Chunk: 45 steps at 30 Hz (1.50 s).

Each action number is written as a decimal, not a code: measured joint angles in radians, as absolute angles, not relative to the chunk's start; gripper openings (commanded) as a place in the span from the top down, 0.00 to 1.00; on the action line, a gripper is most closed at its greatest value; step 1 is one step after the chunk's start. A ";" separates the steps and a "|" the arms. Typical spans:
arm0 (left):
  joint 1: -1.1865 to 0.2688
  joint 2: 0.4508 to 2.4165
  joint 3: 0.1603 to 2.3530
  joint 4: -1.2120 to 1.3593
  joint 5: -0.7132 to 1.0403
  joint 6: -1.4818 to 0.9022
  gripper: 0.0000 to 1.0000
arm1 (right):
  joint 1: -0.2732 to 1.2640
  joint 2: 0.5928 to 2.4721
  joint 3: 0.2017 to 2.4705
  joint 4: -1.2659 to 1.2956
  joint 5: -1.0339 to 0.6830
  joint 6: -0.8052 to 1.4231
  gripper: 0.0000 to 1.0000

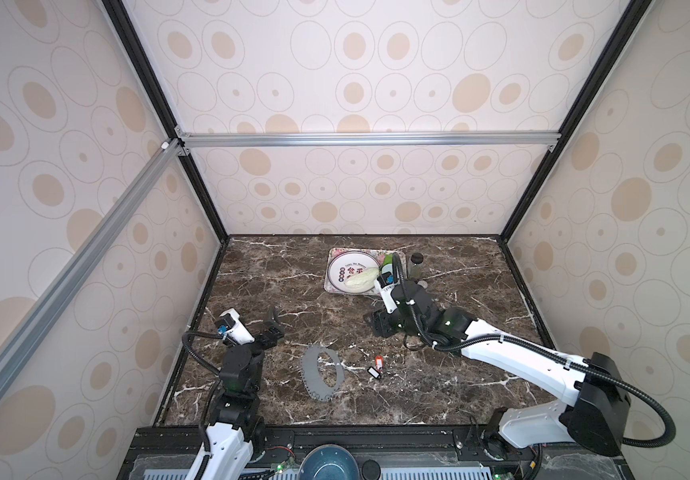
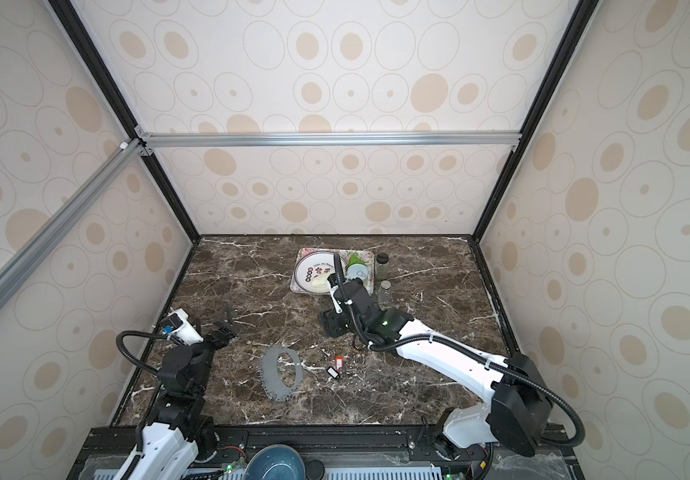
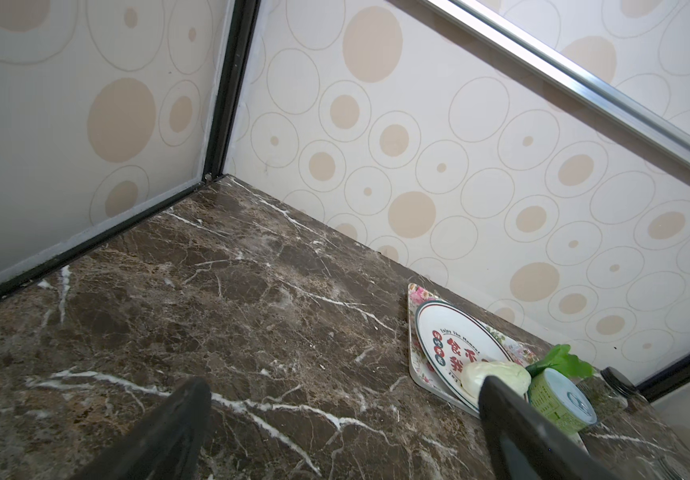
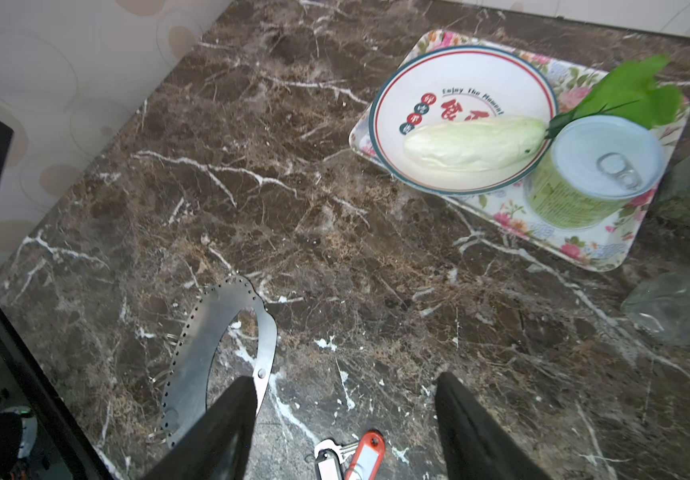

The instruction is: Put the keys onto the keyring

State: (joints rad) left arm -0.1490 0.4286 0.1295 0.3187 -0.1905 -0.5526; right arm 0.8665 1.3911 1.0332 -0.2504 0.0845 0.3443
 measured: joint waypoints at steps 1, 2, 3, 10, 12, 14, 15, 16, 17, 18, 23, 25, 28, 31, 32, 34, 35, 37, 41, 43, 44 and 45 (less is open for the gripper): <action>-0.149 0.423 0.130 0.315 -0.200 -0.553 0.00 | 0.876 1.408 1.028 -0.240 0.081 0.344 0.35; -0.149 0.418 0.130 0.311 -0.208 -0.553 0.00 | 0.885 1.425 1.026 -0.229 0.075 0.344 0.39; -0.149 0.411 0.130 0.307 -0.218 -0.553 0.00 | 0.896 1.448 1.024 -0.215 0.067 0.346 0.43; -0.149 0.386 0.121 0.298 -0.273 -0.554 0.00 | 0.993 1.556 1.003 -0.130 0.026 0.370 0.46; -0.149 0.386 0.119 0.297 -0.278 -0.554 0.00 | 1.023 1.575 1.002 -0.104 0.014 0.378 0.47; -0.149 0.386 0.117 0.297 -0.282 -0.554 0.00 | 1.043 1.607 1.015 -0.082 -0.002 0.385 0.48; -0.149 0.386 0.116 0.297 -0.283 -0.554 0.00 | 1.048 1.632 1.029 -0.081 -0.004 0.389 0.49; -0.149 0.386 0.114 0.297 -0.286 -0.554 0.00 | 1.049 1.655 1.045 -0.081 -0.003 0.394 0.49; -0.149 0.386 0.113 0.297 -0.289 -0.554 0.00 | 1.049 1.683 1.066 -0.082 0.002 0.403 0.49; -0.149 0.386 0.113 0.297 -0.294 -0.554 0.00 | 1.048 1.713 1.089 -0.084 0.013 0.412 0.49; -0.149 0.384 0.113 0.297 -0.297 -0.554 0.01 | 1.047 1.835 1.224 -0.113 0.034 0.461 0.53; -0.149 0.382 0.113 0.298 -0.293 -0.553 0.01 | 1.047 1.865 1.258 -0.111 0.035 0.466 0.52; -0.149 0.388 0.113 0.300 -0.278 -0.545 0.01 | 1.047 1.874 1.264 -0.106 0.052 0.455 0.51; -0.149 0.429 0.117 0.305 -0.270 -0.527 0.01 | 1.047 1.860 1.264 -0.100 0.096 0.417 0.50; -0.149 0.460 0.123 0.305 -0.267 -0.522 0.01 | 1.046 1.845 1.261 -0.092 0.113 0.398 0.50; -0.149 0.530 0.152 0.289 -0.262 -0.520 0.00 | 1.040 1.795 1.243 -0.064 0.136 0.360 0.49; -0.149 0.580 0.186 0.263 -0.260 -0.527 0.01 | 1.033 1.757 1.227 -0.046 0.140 0.343 0.49; -0.149 0.677 0.280 0.207 -0.260 -0.560 0.01 | 1.006 1.665 1.179 0.009 0.143 0.305 0.48; -0.145 0.834 0.477 0.124 -0.191 -0.616 0.01 | 0.925 1.493 1.033 0.126 0.135 0.242 0.47; -0.142 0.879 0.596 0.082 -0.106 -0.599 0.01 | 0.893 1.433 0.945 0.181 0.129 0.212 0.47; -0.142 0.891 0.646 0.070 -0.073 -0.580 0.01 | 0.888 1.420 0.910 0.202 0.125 0.196 0.47; -0.142 0.902 0.702 0.062 -0.035 -0.549 0.01 | 0.888 1.411 0.867 0.230 0.115 0.179 0.47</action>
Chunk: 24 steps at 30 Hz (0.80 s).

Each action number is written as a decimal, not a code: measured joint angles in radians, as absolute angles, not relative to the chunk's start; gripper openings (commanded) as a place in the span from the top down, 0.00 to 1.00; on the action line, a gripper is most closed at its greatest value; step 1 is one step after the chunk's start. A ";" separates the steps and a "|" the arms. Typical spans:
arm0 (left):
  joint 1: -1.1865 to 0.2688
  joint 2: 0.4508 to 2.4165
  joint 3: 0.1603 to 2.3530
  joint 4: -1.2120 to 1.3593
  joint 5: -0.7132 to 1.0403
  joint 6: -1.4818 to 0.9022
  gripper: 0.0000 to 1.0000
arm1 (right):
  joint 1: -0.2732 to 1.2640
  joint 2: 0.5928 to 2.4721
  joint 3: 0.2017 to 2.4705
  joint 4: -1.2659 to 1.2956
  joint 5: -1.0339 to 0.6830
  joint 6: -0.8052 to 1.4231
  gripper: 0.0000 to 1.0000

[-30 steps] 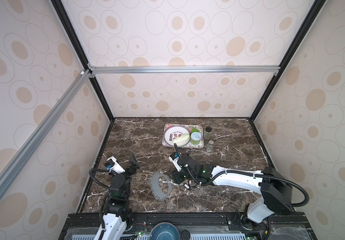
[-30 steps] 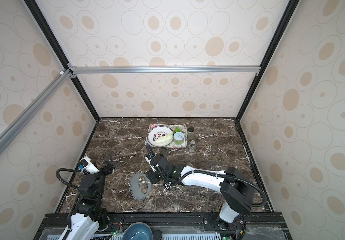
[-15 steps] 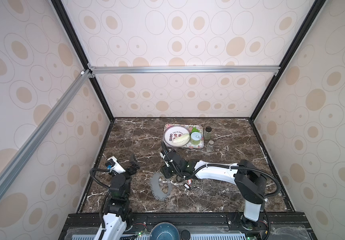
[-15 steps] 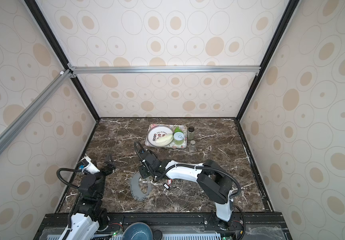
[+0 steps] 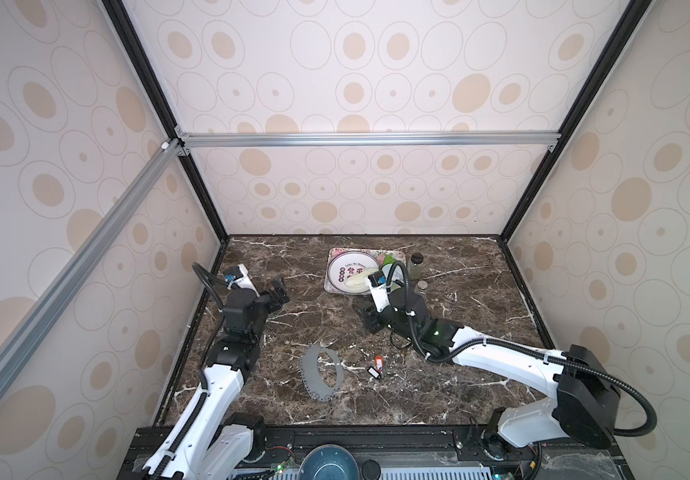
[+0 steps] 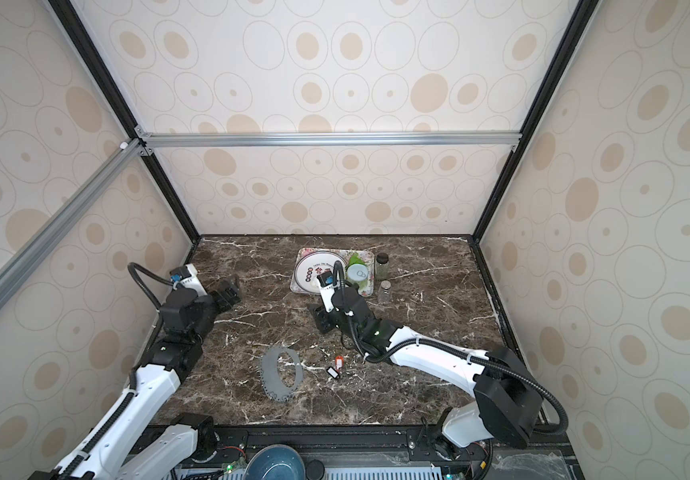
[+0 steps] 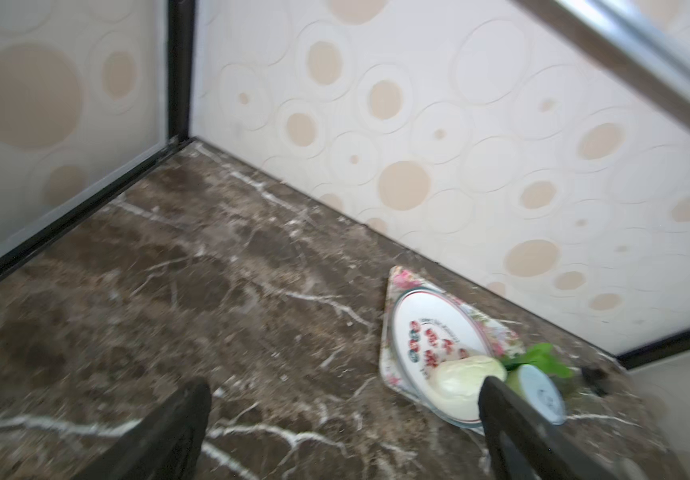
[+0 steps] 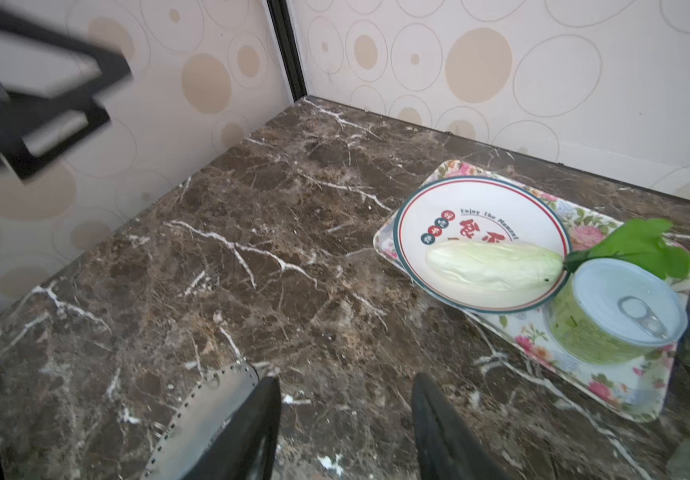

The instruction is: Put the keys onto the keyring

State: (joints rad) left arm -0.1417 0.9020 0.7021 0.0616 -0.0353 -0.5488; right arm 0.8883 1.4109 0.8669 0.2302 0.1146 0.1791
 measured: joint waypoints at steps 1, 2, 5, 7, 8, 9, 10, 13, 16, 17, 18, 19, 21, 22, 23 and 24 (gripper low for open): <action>-0.141 0.911 0.756 0.054 -0.001 -0.510 0.01 | 0.889 1.408 0.830 0.252 0.104 0.162 0.46; -0.141 0.917 0.801 0.050 0.023 -0.463 0.01 | 0.890 1.409 0.803 0.267 0.097 0.149 0.46; -0.141 0.950 0.929 0.033 0.070 -0.258 0.00 | 0.884 1.410 0.734 0.307 0.064 0.117 0.45; -0.141 0.994 1.008 0.020 0.094 -0.057 0.02 | 0.864 1.410 0.715 0.342 0.044 0.110 0.45; -0.141 1.016 1.034 0.014 0.102 0.031 0.06 | 0.852 1.410 0.709 0.360 0.036 0.108 0.44; -0.141 1.042 1.060 0.002 0.107 0.128 0.09 | 0.837 1.410 0.702 0.381 0.028 0.107 0.44; -0.141 1.074 1.086 -0.019 0.115 0.243 0.10 | 0.826 1.410 0.698 0.397 0.025 0.107 0.44; -0.142 1.161 1.137 -0.108 0.139 0.521 0.11 | 0.802 1.407 0.682 0.430 0.027 0.103 0.42; -0.157 1.237 1.140 -0.233 0.176 0.815 0.32 | 0.796 1.396 0.659 0.451 0.030 0.094 0.41; -0.166 1.261 1.140 -0.292 0.188 0.940 0.33 | 0.795 1.388 0.653 0.453 0.030 0.091 0.41; -0.179 1.284 1.142 -0.361 0.187 1.069 0.30 | 0.795 1.378 0.646 0.458 0.029 0.089 0.41; -0.195 1.304 1.142 -0.413 0.176 1.156 0.26 | 0.795 1.370 0.640 0.461 0.029 0.088 0.41; -0.241 1.342 1.140 -0.505 0.134 1.280 0.27 | 0.794 1.350 0.623 0.486 0.025 0.086 0.40; -0.262 1.355 1.135 -0.535 0.117 1.330 0.27 | 0.794 1.343 0.614 0.500 0.022 0.085 0.39; -0.279 1.362 1.124 -0.563 0.107 1.382 0.27 | 0.794 1.337 0.604 0.516 0.020 0.085 0.39; -0.294 1.362 1.108 -0.589 0.099 1.423 0.29 | 0.793 1.336 0.596 0.531 0.018 0.084 0.39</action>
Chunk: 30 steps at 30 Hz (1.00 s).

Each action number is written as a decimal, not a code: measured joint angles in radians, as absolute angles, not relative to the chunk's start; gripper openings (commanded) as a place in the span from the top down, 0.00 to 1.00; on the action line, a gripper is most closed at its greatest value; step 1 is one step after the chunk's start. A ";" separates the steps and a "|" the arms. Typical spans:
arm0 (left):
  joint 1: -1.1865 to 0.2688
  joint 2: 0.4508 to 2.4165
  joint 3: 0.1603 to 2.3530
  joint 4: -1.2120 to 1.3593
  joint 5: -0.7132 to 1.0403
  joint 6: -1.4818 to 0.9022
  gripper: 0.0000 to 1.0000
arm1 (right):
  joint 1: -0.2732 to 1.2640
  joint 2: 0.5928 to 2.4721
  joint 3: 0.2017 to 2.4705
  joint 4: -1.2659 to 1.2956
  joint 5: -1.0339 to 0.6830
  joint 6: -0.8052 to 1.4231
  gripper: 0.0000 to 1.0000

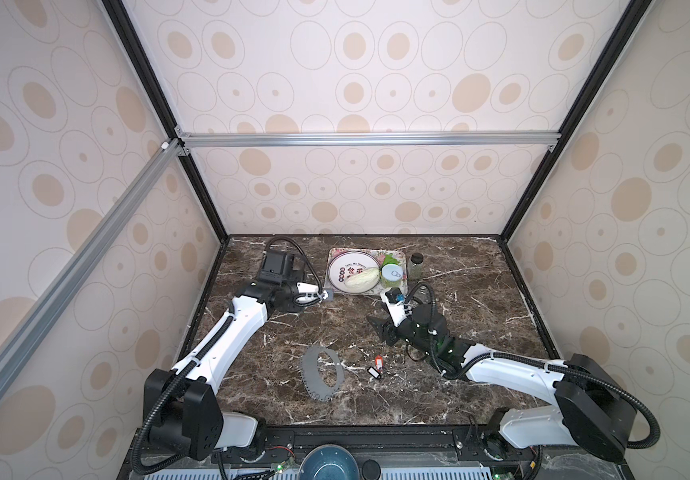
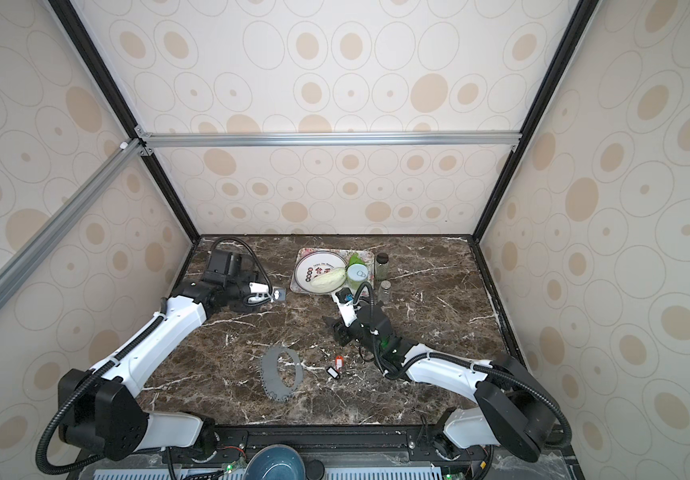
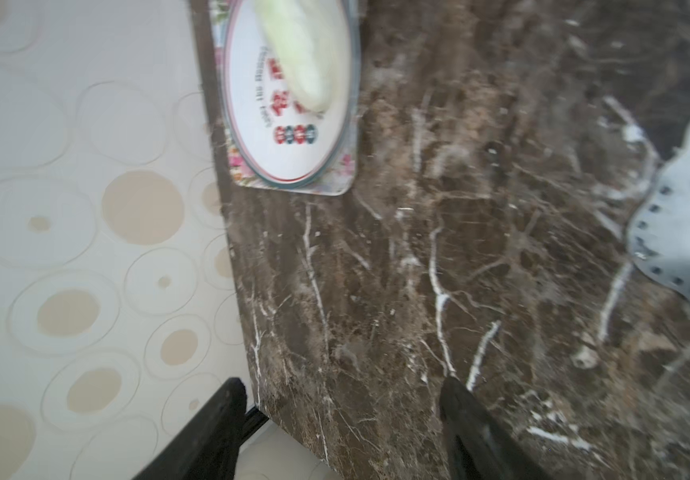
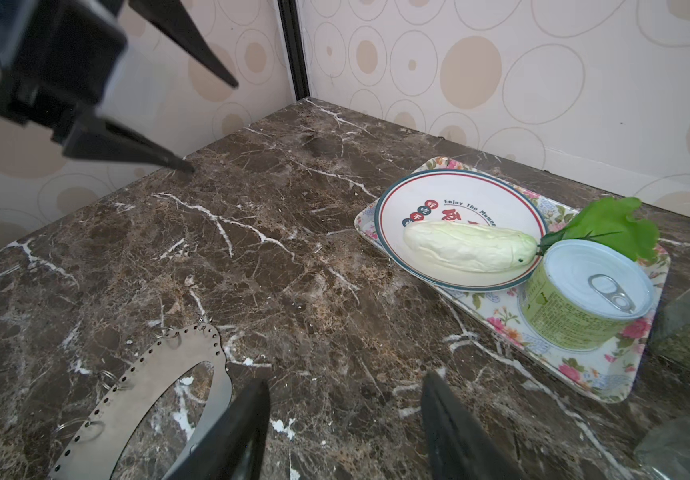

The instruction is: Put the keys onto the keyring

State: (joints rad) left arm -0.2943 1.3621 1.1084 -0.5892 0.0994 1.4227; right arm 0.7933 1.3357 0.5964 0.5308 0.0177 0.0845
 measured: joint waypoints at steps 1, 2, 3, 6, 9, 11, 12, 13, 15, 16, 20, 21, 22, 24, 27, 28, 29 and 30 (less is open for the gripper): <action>-0.305 1.362 1.095 -0.618 0.089 1.454 0.30 | 0.793 1.336 0.591 0.540 0.016 0.084 0.39; -0.315 1.362 1.079 -0.648 0.075 1.487 0.32 | 0.791 1.338 0.588 0.546 0.014 0.084 0.39; -0.321 1.362 1.063 -0.668 0.056 1.516 0.34 | 0.791 1.340 0.588 0.548 0.012 0.084 0.38; -0.337 1.364 1.008 -0.713 0.010 1.580 0.38 | 0.791 1.348 0.588 0.558 0.011 0.084 0.38; -0.356 1.377 0.998 -0.748 0.006 1.610 0.41 | 0.790 1.356 0.588 0.562 0.014 0.083 0.38; -0.385 1.388 0.998 -0.747 0.000 1.621 0.45 | 0.790 1.357 0.588 0.562 0.015 0.083 0.37; -0.407 1.401 0.998 -0.747 -0.006 1.627 0.47 | 0.790 1.357 0.588 0.565 0.015 0.083 0.37; -0.426 1.413 0.998 -0.747 -0.011 1.633 0.50 | 0.790 1.357 0.588 0.567 0.015 0.083 0.37; -0.470 1.450 0.998 -0.747 -0.026 1.648 0.60 | 0.790 1.357 0.588 0.569 0.015 0.083 0.36; -0.487 1.467 0.998 -0.746 -0.032 1.656 0.62 | 0.790 1.359 0.588 0.569 0.016 0.083 0.36; -0.533 1.532 0.998 -0.745 -0.063 1.678 0.62 | 0.789 1.372 0.588 0.568 0.018 0.082 0.35; -0.540 1.544 0.998 -0.745 -0.075 1.684 0.63 | 0.789 1.375 0.588 0.567 0.019 0.081 0.35; -0.543 1.552 0.998 -0.744 -0.084 1.690 0.64 | 0.789 1.377 0.588 0.567 0.019 0.081 0.34; -0.548 1.567 0.997 -0.742 -0.106 1.705 0.67 | 0.786 1.377 0.588 0.568 0.023 0.081 0.34; -0.551 1.570 0.979 -0.728 -0.140 1.728 0.69 | 0.783 1.377 0.588 0.568 0.027 0.081 0.34; -0.552 1.570 0.972 -0.727 -0.147 1.733 0.69 | 0.783 1.377 0.588 0.568 0.027 0.081 0.33; -0.552 1.571 0.966 -0.725 -0.154 1.739 0.70 | 0.783 1.377 0.588 0.568 0.028 0.081 0.33; -0.552 1.571 0.961 -0.723 -0.159 1.744 0.70 | 0.783 1.377 0.588 0.568 0.028 0.081 0.33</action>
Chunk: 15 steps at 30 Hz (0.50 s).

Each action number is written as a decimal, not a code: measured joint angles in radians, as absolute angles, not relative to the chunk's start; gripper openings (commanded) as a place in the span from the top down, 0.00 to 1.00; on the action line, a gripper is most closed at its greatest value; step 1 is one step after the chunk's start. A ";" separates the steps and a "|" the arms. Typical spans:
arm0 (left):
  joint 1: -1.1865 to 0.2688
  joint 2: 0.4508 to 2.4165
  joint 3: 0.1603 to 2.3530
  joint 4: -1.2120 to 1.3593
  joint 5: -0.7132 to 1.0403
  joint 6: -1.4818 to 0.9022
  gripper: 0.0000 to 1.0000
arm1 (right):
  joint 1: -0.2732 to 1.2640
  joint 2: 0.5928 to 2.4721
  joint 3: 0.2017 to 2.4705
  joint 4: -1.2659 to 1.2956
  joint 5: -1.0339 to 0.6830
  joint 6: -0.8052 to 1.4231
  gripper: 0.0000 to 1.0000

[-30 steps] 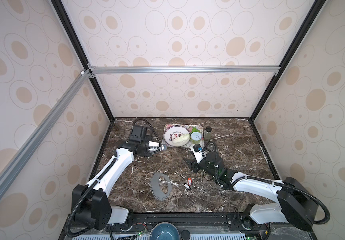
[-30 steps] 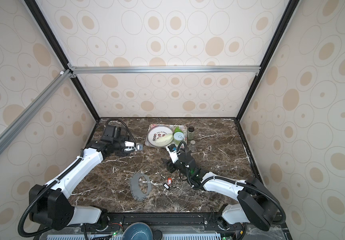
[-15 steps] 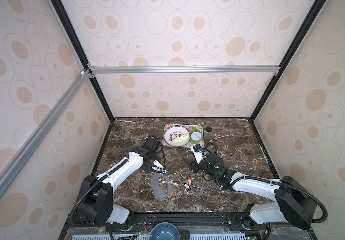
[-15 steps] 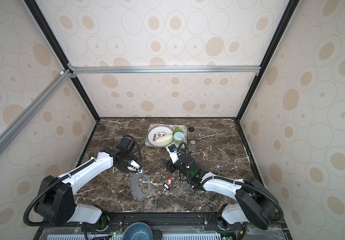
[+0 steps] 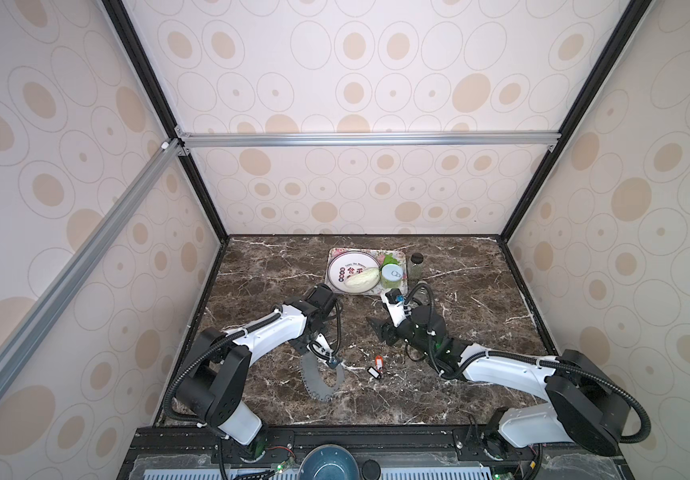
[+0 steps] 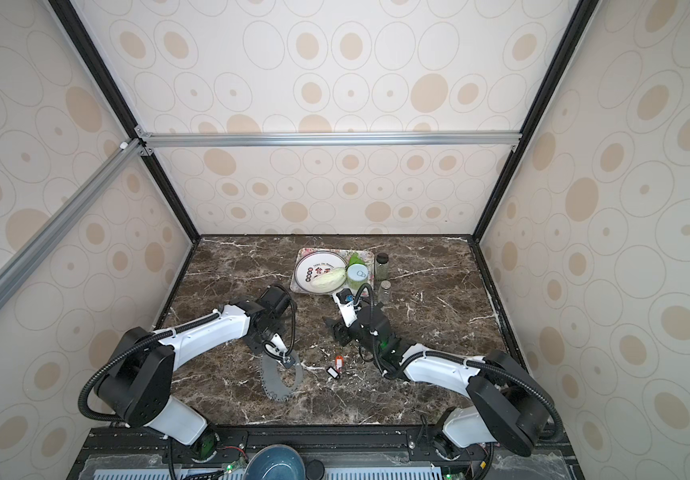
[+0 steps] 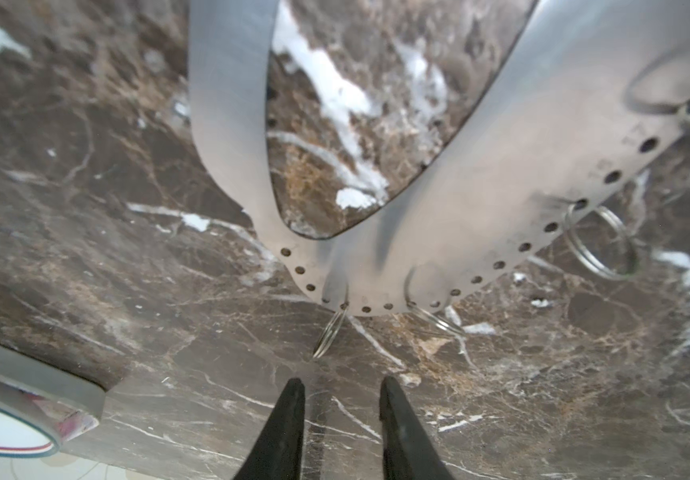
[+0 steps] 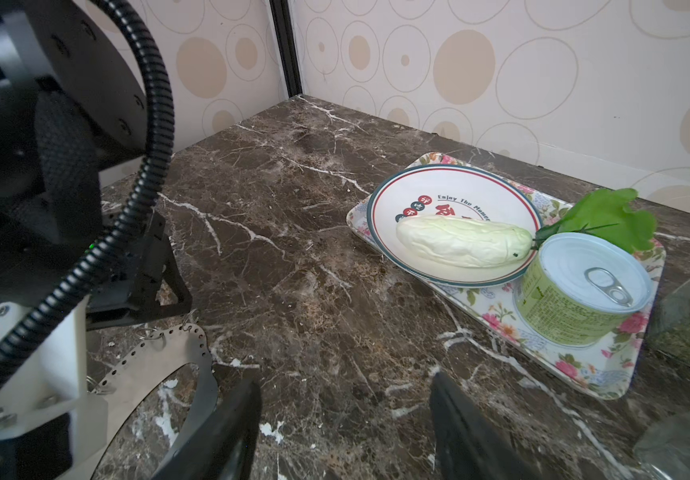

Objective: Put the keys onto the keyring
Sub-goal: 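Grasp the edge of the silver plate with the left gripper and lift it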

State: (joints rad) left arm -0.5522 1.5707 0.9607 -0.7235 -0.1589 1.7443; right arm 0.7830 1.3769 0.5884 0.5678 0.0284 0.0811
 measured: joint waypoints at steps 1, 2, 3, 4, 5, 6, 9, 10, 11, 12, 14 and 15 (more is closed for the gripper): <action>-0.553 1.571 0.957 -0.721 -0.163 1.748 0.70 | 0.783 1.378 0.588 0.568 0.029 0.081 0.33; -0.555 1.571 0.956 -0.719 -0.165 1.751 0.71 | 0.783 1.378 0.588 0.568 0.030 0.081 0.33; -0.558 1.571 0.956 -0.716 -0.168 1.753 0.71 | 0.783 1.380 0.588 0.568 0.029 0.081 0.33; -0.561 1.571 0.956 -0.712 -0.170 1.754 0.71 | 0.783 1.381 0.588 0.568 0.029 0.081 0.33; -0.564 1.571 0.956 -0.707 -0.174 1.756 0.72 | 0.783 1.382 0.588 0.568 0.030 0.081 0.33; -0.568 1.573 0.956 -0.702 -0.178 1.759 0.72 | 0.783 1.382 0.588 0.568 0.030 0.081 0.33; -0.575 1.578 0.952 -0.685 -0.189 1.768 0.72 | 0.782 1.382 0.588 0.568 0.030 0.081 0.33; -0.578 1.579 0.949 -0.682 -0.192 1.771 0.72 | 0.782 1.382 0.588 0.568 0.030 0.081 0.33; -0.580 1.581 0.945 -0.676 -0.195 1.773 0.72 | 0.781 1.382 0.588 0.568 0.030 0.081 0.32; -0.582 1.584 0.944 -0.674 -0.197 1.774 0.73 | 0.780 1.382 0.588 0.568 0.030 0.081 0.32; -0.586 1.592 0.941 -0.668 -0.205 1.779 0.75 | 0.778 1.383 0.588 0.568 0.031 0.081 0.32; -0.587 1.597 0.941 -0.666 -0.208 1.781 0.75 | 0.778 1.383 0.588 0.568 0.033 0.081 0.32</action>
State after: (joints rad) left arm -0.5873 1.5970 0.9405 -0.6662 -0.2085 1.7809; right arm 0.7776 1.3830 0.5884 0.5678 0.0326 0.0814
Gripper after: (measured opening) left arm 0.261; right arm 0.678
